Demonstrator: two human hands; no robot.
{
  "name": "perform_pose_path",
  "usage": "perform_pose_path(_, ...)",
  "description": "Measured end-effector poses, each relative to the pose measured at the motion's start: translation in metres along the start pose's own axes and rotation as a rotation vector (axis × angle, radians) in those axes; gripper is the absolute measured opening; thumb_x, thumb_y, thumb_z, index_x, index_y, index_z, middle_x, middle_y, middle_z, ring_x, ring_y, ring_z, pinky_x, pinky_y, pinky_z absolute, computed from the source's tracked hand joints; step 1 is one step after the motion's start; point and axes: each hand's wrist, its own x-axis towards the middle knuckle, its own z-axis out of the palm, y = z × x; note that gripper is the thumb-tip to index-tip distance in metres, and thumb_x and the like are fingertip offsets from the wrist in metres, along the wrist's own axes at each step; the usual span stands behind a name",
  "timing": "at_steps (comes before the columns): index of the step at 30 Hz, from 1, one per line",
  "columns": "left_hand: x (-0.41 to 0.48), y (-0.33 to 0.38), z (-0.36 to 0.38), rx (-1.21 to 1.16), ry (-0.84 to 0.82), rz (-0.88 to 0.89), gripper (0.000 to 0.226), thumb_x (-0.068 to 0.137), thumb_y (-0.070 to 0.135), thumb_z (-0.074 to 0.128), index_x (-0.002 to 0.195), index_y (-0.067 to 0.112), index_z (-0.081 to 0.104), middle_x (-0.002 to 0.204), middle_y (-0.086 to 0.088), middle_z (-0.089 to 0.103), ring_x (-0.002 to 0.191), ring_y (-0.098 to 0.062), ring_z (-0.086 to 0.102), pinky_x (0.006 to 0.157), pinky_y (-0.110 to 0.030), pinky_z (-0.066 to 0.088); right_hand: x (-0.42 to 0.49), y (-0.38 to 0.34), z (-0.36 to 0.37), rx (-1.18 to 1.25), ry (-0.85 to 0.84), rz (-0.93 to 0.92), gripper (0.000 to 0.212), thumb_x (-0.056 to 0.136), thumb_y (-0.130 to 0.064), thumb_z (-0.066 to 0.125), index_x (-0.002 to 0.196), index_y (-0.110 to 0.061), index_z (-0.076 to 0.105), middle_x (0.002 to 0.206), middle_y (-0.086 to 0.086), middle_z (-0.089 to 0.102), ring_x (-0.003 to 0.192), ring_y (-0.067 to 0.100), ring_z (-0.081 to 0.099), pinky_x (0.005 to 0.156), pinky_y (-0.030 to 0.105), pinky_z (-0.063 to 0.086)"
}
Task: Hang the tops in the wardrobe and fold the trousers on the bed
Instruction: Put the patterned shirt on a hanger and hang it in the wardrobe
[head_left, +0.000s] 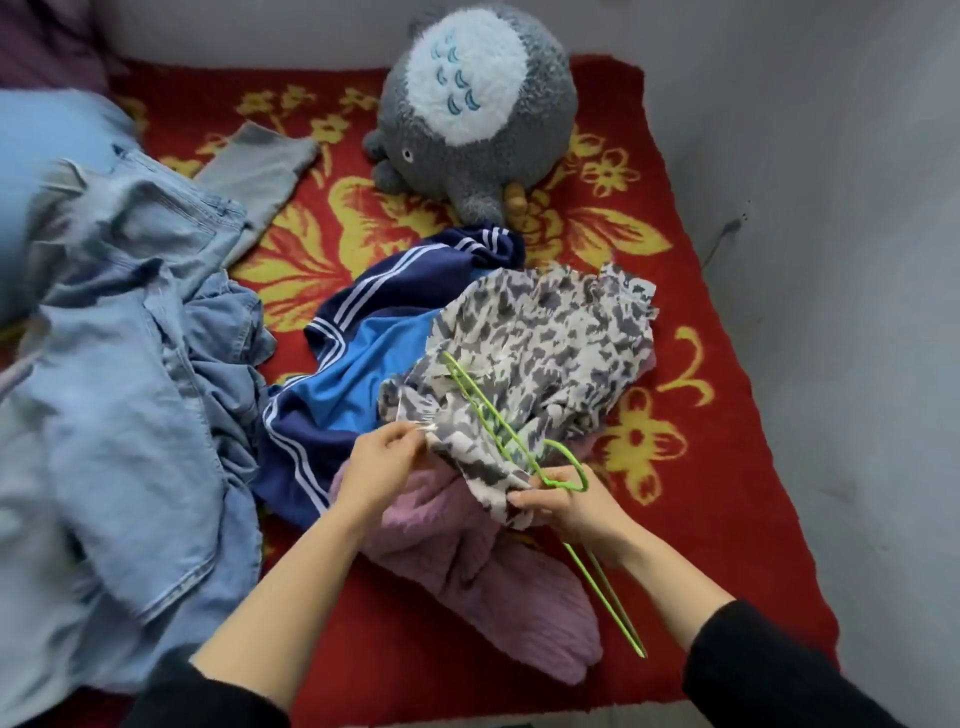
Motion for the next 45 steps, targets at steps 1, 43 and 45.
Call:
perform_pose_path(1,-0.009,0.009,-0.004,-0.188,-0.014,-0.057,0.02,0.088,0.006,0.049,0.08,0.008,0.067,0.095,-0.013,0.067,0.091,-0.025,0.062,0.07,-0.031,0.055,-0.007,-0.007,0.006,0.009,-0.005,0.01,0.032,0.061,-0.031,0.081,0.058,-0.005,0.062,0.062,0.022,0.055,0.062,0.022,0.05,0.064,0.033,0.037)
perform_pose_path(43,-0.141,0.235,-0.124,0.864,0.621,0.558,0.023,0.088,0.027,0.056,0.082,0.008,0.067,0.089,-0.017,0.068,0.078,-0.033,0.057,0.066,-0.033,0.04,-0.118,-0.323,0.017,-0.178,0.381,-0.931,0.036,0.082,-0.008,0.058,0.051,-0.017,0.041,0.049,-0.006,0.042,0.048,0.008,0.036,0.049,0.026,0.029)
perform_pose_path(45,-0.133,0.236,-0.123,0.87,0.693,0.564,0.035,0.091,0.039,0.052,0.083,0.008,0.068,0.093,-0.015,0.067,0.081,-0.034,0.059,0.065,-0.032,0.039,-0.132,-0.337,0.013,-0.164,0.406,-0.965,0.037,0.082,-0.007,0.059,0.052,-0.018,0.04,0.049,-0.006,0.04,0.045,0.005,0.034,0.046,0.024,0.029)
